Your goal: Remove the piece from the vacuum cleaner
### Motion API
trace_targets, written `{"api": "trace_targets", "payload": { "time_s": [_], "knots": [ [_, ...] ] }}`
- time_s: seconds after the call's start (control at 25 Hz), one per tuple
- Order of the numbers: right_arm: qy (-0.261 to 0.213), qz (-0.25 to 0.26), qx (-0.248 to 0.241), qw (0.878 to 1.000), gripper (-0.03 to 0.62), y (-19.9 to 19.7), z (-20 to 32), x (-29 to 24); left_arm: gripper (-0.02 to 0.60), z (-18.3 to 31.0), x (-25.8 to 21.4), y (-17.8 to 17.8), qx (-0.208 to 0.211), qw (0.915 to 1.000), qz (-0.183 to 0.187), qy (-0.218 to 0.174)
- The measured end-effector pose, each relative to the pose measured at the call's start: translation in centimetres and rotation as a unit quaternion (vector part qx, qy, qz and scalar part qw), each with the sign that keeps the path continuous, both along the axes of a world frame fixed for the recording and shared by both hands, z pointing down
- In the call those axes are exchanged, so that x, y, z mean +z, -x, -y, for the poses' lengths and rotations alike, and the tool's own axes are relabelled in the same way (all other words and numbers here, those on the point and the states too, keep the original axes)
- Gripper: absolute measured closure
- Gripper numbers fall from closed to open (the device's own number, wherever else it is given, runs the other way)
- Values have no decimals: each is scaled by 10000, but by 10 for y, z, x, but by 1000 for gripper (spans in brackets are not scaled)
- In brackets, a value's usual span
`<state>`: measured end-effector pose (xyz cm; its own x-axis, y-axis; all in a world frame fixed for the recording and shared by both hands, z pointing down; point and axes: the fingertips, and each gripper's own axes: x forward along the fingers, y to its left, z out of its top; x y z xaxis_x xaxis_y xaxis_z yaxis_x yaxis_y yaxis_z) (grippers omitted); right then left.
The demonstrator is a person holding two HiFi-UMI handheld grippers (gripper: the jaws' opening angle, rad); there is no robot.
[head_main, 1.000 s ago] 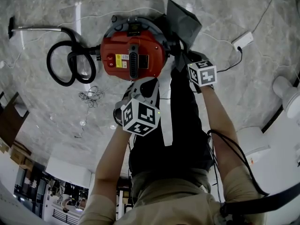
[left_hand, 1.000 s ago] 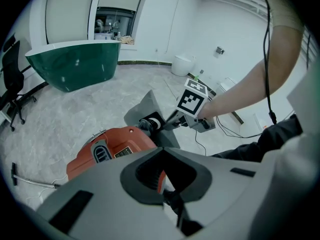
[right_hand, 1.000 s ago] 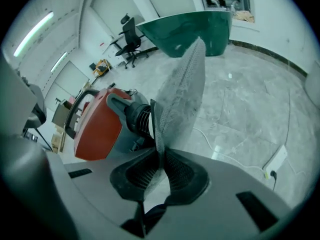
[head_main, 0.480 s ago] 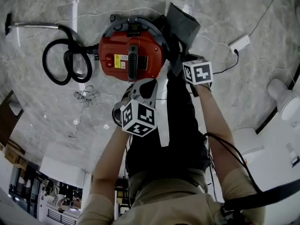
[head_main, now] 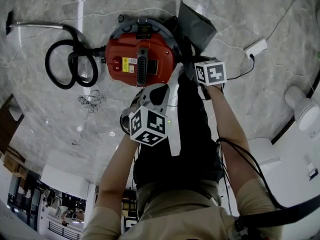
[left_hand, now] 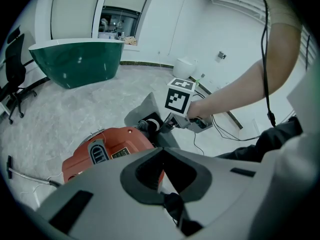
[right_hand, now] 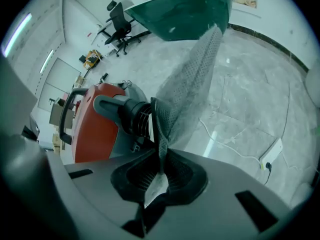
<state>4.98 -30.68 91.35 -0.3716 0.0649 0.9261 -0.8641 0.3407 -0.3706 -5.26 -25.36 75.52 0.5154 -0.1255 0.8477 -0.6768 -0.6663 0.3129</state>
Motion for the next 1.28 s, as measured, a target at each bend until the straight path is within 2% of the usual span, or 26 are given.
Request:
{"api": "trace_targets", "payload": {
  "time_s": [0.28,0.4,0.56,0.64,0.76,1.12,1.28],
  "knots": [
    [-444,-94,-832,9955,567,-2,-3,5,586,1,0,6,-67,9999,84,-11],
    [-489,-30,-770,9958,566,-4,-3,7,586,0,1,8,-99,9999,117,-10],
    [-333,60,-245,9991,562,-12,0,11,586,-4,9,14,-171,9994,294,80],
    [-269,95,-188,9994,562,-14,1,12,586,-5,9,16,-202,9993,302,97],
    [-284,98,-241,9993,562,-15,1,12,586,-7,9,16,-188,9994,294,87],
    [-554,-165,-797,9951,561,-24,8,16,586,-9,6,9,-167,9997,194,38],
    [-596,-157,-851,9945,562,-23,8,18,586,-11,6,4,-165,9997,160,36]
  ]
}}
